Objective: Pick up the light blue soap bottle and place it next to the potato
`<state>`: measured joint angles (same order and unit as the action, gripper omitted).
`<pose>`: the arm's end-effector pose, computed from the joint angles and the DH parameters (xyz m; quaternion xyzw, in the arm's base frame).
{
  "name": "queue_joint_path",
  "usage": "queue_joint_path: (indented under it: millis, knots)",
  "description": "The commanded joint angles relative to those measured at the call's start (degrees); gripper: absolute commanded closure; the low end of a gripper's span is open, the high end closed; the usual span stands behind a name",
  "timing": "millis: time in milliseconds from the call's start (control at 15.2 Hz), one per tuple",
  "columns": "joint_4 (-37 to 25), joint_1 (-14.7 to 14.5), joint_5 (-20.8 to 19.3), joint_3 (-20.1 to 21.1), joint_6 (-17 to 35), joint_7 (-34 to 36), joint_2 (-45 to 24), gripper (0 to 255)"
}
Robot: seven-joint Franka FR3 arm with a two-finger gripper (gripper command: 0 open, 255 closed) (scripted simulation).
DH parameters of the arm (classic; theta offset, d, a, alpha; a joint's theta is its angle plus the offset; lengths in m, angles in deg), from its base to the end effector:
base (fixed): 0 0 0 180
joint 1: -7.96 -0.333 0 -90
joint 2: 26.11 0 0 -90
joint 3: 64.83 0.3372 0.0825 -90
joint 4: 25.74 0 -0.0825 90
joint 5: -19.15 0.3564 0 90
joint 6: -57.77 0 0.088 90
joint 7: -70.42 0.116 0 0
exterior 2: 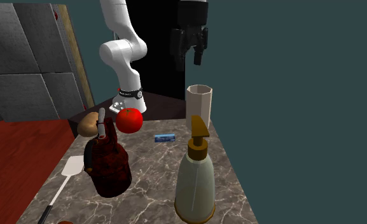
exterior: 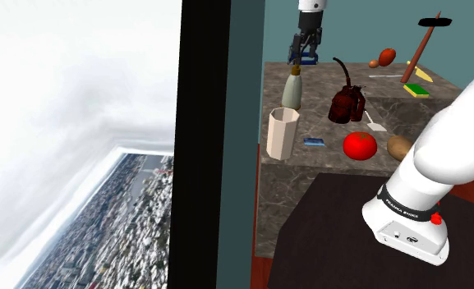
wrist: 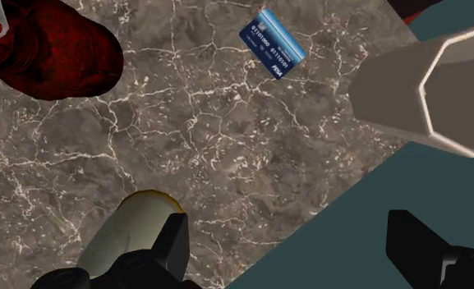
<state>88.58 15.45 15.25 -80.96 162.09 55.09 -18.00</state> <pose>0.4390 -0.2060 0.5365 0.9978 -0.0615 -0.0224 0.0061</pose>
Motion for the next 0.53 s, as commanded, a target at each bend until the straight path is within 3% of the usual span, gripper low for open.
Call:
queue_joint_path:
  millis: [0, 462]
  knots:
    - [-3.9, 0.7, 1.4, -1.3, 0.2, -1.6, -4.1, 0]
    - [-19.2, 4.8, 7.8, -4.5, -0.7, -7.6, -19.7, 0]
